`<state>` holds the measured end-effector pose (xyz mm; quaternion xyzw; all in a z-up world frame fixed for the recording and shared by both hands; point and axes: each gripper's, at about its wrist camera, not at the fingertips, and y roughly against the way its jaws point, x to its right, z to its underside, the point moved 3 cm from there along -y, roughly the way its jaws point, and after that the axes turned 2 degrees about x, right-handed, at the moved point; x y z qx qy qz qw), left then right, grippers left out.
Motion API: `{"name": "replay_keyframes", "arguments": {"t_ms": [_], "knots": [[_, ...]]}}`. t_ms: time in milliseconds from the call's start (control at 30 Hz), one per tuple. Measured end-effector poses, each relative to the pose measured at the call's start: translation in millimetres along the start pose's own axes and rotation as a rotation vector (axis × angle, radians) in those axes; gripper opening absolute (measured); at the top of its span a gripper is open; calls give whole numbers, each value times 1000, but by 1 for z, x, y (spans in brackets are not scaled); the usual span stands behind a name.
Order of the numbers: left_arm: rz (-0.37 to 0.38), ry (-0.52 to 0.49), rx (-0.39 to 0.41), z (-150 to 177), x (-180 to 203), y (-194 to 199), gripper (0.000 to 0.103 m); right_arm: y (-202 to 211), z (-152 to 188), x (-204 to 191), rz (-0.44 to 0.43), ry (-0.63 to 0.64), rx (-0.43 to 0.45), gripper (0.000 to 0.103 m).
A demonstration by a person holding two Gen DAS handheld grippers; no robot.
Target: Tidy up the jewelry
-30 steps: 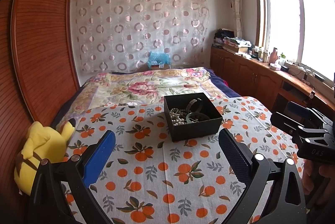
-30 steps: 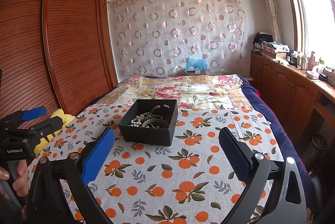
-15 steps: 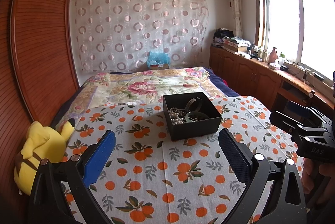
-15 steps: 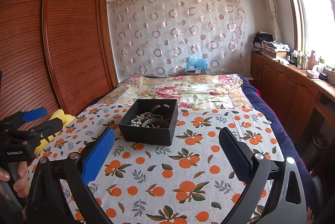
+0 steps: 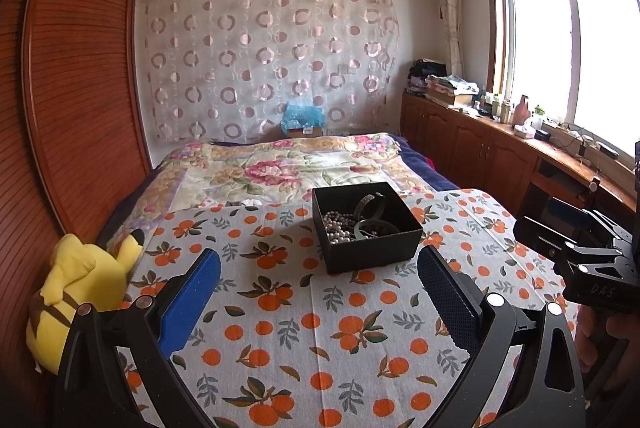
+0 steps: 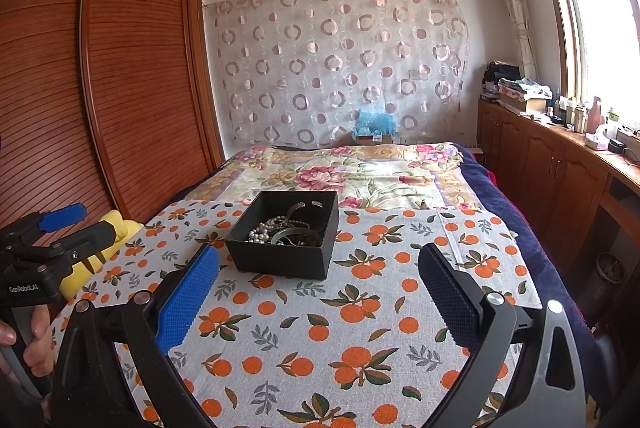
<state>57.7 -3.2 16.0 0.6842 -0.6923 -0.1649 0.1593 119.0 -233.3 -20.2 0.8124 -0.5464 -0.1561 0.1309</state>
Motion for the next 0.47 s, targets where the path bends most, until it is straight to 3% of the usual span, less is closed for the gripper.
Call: {"name": "replay_keyframes", "arguments": {"t_ms": [467], "knots": [[1,-1,1,0,-1,0,95,0,0,0,0,-1,1,100]]}}
